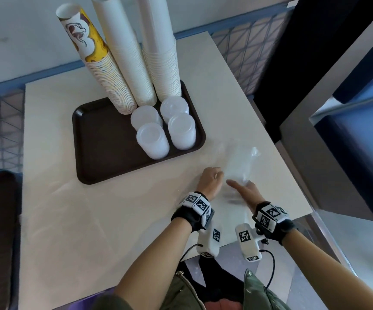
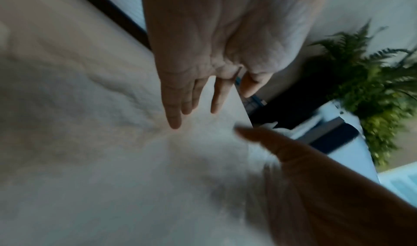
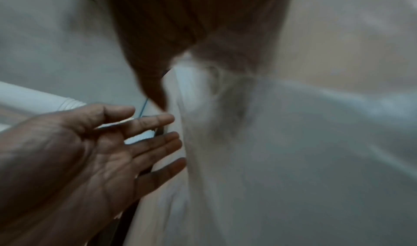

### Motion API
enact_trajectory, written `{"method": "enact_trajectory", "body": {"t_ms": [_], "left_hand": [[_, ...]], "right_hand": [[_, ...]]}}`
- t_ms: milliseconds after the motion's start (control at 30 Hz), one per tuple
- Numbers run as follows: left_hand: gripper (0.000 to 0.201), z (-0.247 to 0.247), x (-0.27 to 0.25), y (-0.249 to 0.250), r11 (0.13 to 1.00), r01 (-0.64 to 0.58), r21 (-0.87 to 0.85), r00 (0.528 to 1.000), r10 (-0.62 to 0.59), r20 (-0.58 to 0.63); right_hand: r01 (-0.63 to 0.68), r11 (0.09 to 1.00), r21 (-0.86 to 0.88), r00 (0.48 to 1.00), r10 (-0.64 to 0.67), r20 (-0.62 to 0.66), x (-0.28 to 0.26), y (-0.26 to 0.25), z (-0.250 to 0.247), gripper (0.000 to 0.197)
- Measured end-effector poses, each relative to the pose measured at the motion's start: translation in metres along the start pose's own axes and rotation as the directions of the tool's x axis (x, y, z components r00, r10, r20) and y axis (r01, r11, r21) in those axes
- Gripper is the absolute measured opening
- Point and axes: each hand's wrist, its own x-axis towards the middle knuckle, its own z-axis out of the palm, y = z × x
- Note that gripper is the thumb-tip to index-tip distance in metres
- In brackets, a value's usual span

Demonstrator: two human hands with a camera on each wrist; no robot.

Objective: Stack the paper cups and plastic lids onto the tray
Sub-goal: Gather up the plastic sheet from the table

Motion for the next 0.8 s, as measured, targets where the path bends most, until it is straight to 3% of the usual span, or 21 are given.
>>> {"method": "enact_trajectory", "body": {"t_ms": [67, 133, 233, 300, 400, 433, 600, 733, 800], "left_hand": [[0.031, -0.002, -0.002, -0.013, 0.986, 0.025, 0.166, 1.0, -0.024, -0.007], [0.041, -0.004, -0.009, -0.029, 0.925, 0.012, 0.379, 0.997, -0.041, 0.069], [0.051, -0.006, -0.02, -0.046, 0.842, -0.024, 0.54, 0.984, -0.076, 0.162], [0.051, -0.005, -0.027, -0.047, 0.863, -0.059, 0.502, 0.988, -0.023, 0.154], [0.049, 0.002, -0.039, -0.033, 0.922, -0.177, 0.343, 0.983, 0.18, 0.025], [0.051, 0.004, -0.042, -0.026, 0.928, -0.194, 0.318, 0.98, 0.194, 0.03], [0.06, 0.021, -0.045, -0.006, 0.949, -0.098, 0.301, 0.989, 0.06, 0.135], [0.028, 0.028, -0.035, -0.008, 0.976, -0.098, 0.197, 0.994, 0.085, 0.07], [0.017, 0.027, -0.029, -0.007, 0.988, -0.11, 0.109, 0.993, 0.106, 0.045]], "right_hand": [[-0.015, 1.0, 0.027, 0.996, 0.017, -0.089, 0.005, 0.003, -0.002, 0.024], [-0.038, 0.996, 0.086, 0.991, 0.048, -0.124, 0.007, 0.005, -0.008, 0.028], [-0.077, 0.992, 0.101, 0.997, 0.078, -0.006, 0.001, 0.002, -0.012, 0.034], [-0.132, 0.976, 0.172, 0.989, 0.117, 0.095, -0.003, 0.0, -0.015, 0.042], [-0.174, 0.939, 0.295, 0.98, 0.136, 0.145, -0.007, -0.001, -0.018, 0.05], [-0.182, 0.929, 0.322, 0.978, 0.137, 0.158, -0.01, -0.001, -0.017, 0.052], [-0.244, 0.88, 0.408, 0.949, 0.13, 0.287, -0.017, -0.001, -0.016, 0.079], [-0.266, 0.869, 0.417, 0.938, 0.134, 0.319, -0.022, 0.002, -0.016, 0.12], [-0.26, 0.878, 0.402, 0.941, 0.136, 0.311, -0.023, 0.005, -0.019, 0.124]]}}
